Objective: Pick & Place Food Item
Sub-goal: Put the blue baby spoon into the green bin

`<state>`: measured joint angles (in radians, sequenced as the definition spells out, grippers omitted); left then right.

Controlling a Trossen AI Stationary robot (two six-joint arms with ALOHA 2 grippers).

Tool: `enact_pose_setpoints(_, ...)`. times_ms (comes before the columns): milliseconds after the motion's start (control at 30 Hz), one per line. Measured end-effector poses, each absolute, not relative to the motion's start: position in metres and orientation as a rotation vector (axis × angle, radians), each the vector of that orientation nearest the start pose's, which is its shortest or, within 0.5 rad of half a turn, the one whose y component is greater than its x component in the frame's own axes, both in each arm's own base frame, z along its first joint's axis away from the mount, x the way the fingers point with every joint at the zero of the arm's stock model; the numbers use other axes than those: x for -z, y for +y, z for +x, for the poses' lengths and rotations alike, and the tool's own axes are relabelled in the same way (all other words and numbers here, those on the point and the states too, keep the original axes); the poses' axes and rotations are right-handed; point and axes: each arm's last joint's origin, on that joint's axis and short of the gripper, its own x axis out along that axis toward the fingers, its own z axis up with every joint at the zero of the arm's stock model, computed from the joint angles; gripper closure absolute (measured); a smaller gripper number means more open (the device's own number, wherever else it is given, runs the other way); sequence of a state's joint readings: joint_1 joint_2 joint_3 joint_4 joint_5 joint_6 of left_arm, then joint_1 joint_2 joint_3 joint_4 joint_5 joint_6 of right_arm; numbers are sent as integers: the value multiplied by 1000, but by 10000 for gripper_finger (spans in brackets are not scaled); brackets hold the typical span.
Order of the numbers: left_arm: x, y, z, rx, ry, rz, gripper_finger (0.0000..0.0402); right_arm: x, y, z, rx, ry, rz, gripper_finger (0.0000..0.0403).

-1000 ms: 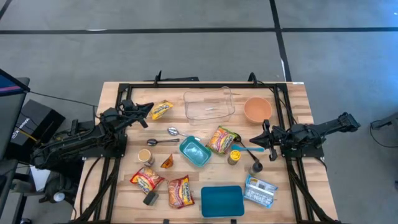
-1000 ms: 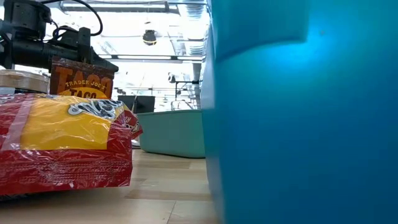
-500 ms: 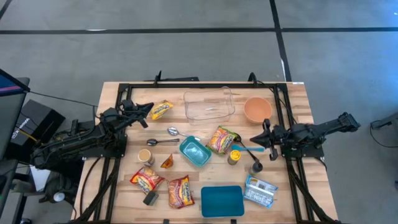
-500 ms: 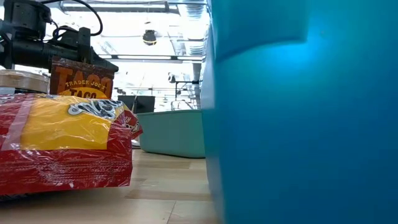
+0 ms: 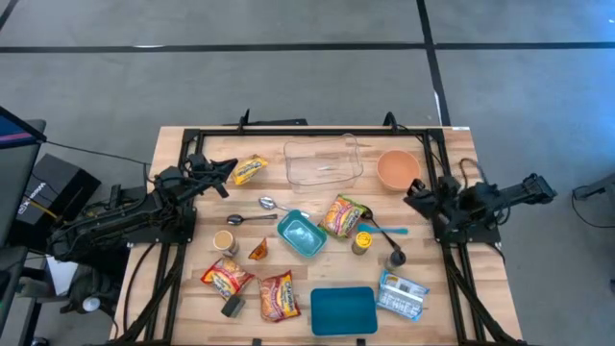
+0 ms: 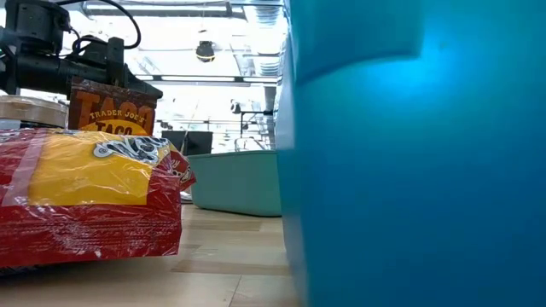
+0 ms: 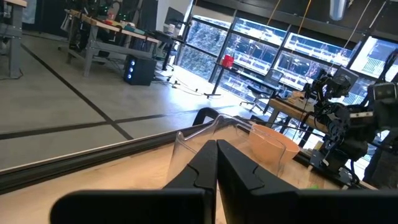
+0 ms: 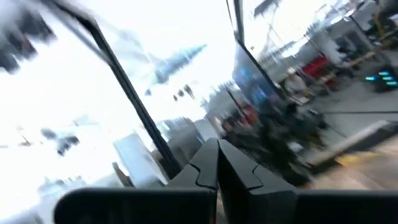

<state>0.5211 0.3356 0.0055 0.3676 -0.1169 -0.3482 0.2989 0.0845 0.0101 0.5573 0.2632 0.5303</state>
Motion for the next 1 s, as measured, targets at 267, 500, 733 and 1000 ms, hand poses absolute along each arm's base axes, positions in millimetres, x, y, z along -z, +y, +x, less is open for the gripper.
enact_pose_setpoints(267,-171,62,101,-625,-148,-329,399,-233,14,74,-266,-697,915,403)
enact_pose_setpoints(500,-171,62,101,-629,-148,-329,399,-243,11,64,-324,-841,952,403)
enact_pose_setpoints(733,-177,62,101,-598,-267,-510,399,-254,10,60,-324,-871,935,403)
enact_pose_setpoints(1000,-196,60,97,-472,-536,-736,399,-279,8,54,-281,-874,851,403)
